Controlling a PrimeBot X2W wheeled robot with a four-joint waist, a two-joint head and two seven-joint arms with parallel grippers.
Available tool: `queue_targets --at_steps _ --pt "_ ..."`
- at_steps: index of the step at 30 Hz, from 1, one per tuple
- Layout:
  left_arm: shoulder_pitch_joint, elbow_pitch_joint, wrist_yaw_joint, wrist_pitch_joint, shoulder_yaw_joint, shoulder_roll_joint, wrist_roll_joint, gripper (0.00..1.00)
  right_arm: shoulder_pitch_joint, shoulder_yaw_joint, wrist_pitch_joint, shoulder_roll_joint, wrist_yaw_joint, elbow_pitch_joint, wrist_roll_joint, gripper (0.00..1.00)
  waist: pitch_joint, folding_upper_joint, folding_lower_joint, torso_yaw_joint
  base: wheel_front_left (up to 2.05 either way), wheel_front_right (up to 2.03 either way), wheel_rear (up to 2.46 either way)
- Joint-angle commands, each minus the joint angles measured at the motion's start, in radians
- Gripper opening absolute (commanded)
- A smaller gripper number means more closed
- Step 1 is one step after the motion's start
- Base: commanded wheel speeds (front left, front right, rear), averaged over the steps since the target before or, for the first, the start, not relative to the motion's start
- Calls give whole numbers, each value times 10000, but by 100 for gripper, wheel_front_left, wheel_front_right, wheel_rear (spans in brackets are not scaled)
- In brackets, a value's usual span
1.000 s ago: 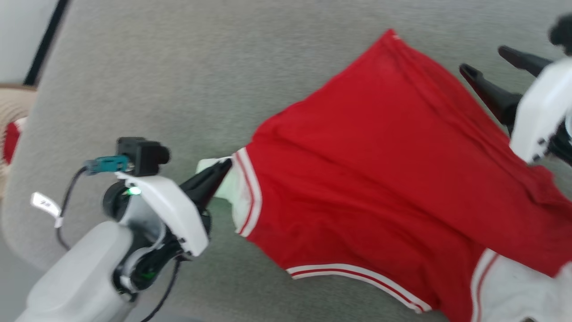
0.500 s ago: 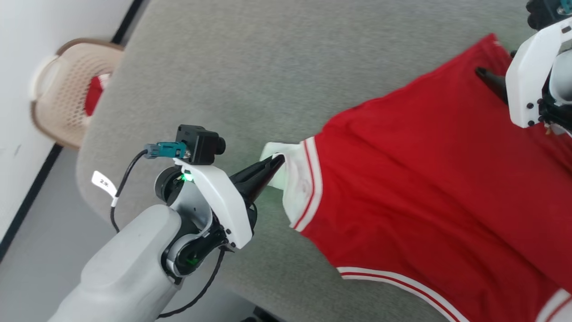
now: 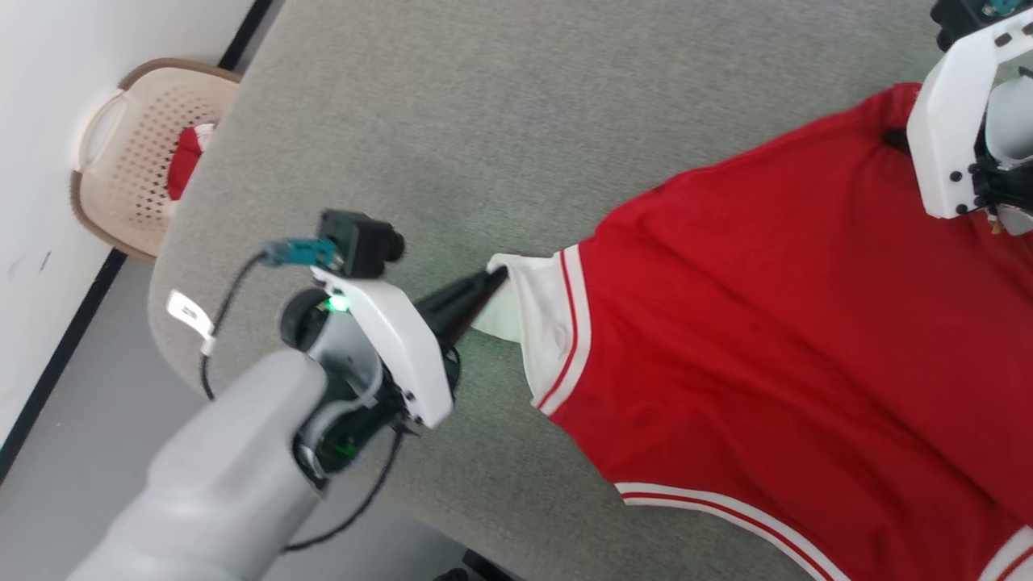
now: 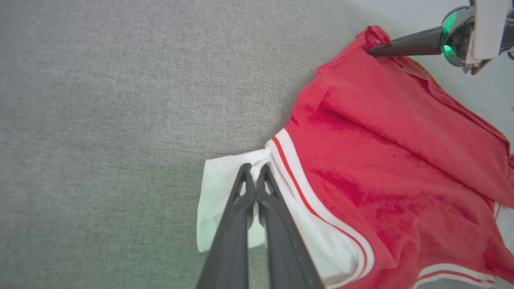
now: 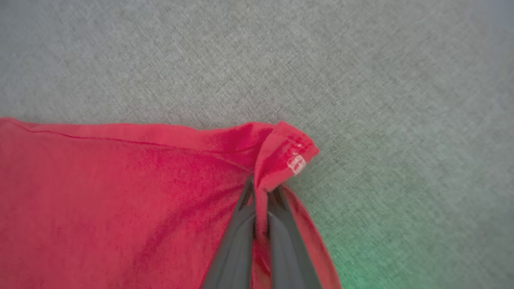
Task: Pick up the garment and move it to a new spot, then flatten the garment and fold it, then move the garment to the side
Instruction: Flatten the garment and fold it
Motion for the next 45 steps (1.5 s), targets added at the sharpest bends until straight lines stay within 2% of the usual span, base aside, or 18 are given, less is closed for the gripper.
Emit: queue_targets --at_steps 1,7,12,13,19,26,30,33,37,42,45 --pt "-245 31 -49 76 116 164 -146 0 456 450 107 -254 -11 204 198 0 -97 -1 0 -284 0 0 0" --pt "-966 -185 43 719 408 907 -208 0 -446 417 -607 -762 -17 -915 709 0 -341 -1 0 -1088 0 0 0" --pt "-1877 -611 388 1498 686 1773 39 0 -563 445 -1059 -1370 -14 -1908 814 0 -565 -1 0 -1859 0 0 0" --pt "-1877 -611 388 1498 686 1773 39 0 -563 445 -1059 -1370 -14 -1908 814 0 -565 -1 0 -1859 0 0 0" --pt "-3068 -1103 689 2501 997 2581 185 0 -457 -46 -1431 -1837 -14 -2919 1095 0 -758 -1 0 -2712 0 0 0" --pt "-4451 -1269 951 3646 1155 3147 450 0 -406 -810 -1332 -1994 -14 -4040 1239 0 -912 -1 0 -3523 0 0 0" --pt "-5308 -944 1022 3948 1184 3051 661 0 -664 -1387 -1343 -1810 -15 -4258 761 0 -832 -1 0 -3820 0 0 0" --pt "-6124 -300 1038 3763 1241 2769 1024 0 -1069 -1791 -1536 -1411 -15 -3933 126 0 -697 -1 0 -3964 0 0 0" --pt "-7382 942 918 2894 1264 2238 1809 0 -1888 -2111 -2158 -585 -15 -3097 -1032 0 -472 -1 0 -4170 0 0 0" --pt "-8967 2431 864 1012 1345 1572 2872 0 -3158 -2684 -4047 561 -15 -1530 -2797 0 -270 -1 0 -4302 0 0 0" --pt "-9787 2975 1009 -735 1379 1373 3761 0 -3838 -3200 -5707 1096 -15 -701 -4036 0 -213 -1 0 -4322 0 0 0"
